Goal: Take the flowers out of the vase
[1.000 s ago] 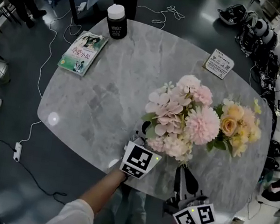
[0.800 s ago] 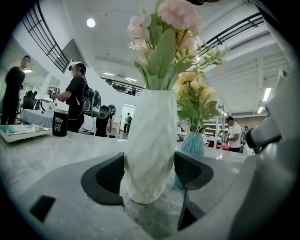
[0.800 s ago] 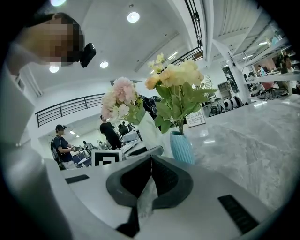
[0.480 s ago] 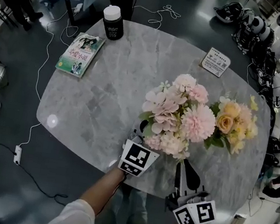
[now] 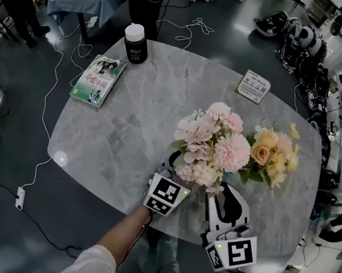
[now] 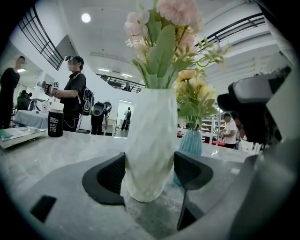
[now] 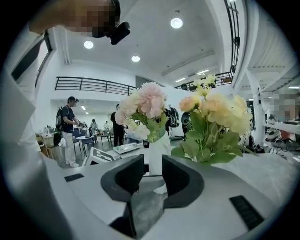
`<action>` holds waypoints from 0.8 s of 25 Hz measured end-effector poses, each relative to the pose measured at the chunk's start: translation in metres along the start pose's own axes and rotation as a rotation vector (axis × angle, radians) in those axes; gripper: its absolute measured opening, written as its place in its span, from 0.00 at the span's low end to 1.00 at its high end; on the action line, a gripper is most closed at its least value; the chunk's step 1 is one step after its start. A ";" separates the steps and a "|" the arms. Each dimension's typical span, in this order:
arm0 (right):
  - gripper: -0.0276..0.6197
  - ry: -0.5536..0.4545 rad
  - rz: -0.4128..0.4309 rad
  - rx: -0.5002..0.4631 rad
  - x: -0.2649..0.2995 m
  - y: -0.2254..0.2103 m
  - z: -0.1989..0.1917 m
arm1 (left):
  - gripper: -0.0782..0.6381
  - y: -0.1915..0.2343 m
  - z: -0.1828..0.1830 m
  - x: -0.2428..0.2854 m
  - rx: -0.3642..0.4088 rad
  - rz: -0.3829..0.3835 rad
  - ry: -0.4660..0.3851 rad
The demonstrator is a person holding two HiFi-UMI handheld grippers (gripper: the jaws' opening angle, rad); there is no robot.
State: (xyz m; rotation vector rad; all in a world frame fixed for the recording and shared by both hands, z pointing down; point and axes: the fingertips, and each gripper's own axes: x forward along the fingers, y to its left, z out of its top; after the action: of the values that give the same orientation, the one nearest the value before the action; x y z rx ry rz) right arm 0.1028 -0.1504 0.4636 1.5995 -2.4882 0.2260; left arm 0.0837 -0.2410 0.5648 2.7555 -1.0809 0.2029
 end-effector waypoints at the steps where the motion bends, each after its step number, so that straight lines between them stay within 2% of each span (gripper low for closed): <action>1: 0.17 -0.001 -0.001 -0.004 0.001 0.001 0.002 | 0.57 0.000 0.000 0.000 0.001 -0.005 0.001; 7: 0.18 -0.018 0.001 -0.067 0.014 0.011 0.023 | 0.57 -0.001 0.002 0.001 0.006 -0.024 0.014; 11: 0.25 -0.005 -0.014 -0.108 0.025 0.012 0.030 | 0.57 -0.002 0.001 0.000 0.007 -0.032 0.027; 20: 0.33 -0.009 -0.036 -0.119 0.053 0.005 0.043 | 0.57 -0.005 0.001 0.001 0.023 -0.059 0.035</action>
State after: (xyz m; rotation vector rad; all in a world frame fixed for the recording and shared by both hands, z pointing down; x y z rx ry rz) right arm 0.0739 -0.2051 0.4341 1.5992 -2.4280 0.0650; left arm 0.0882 -0.2380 0.5637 2.7883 -0.9935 0.2566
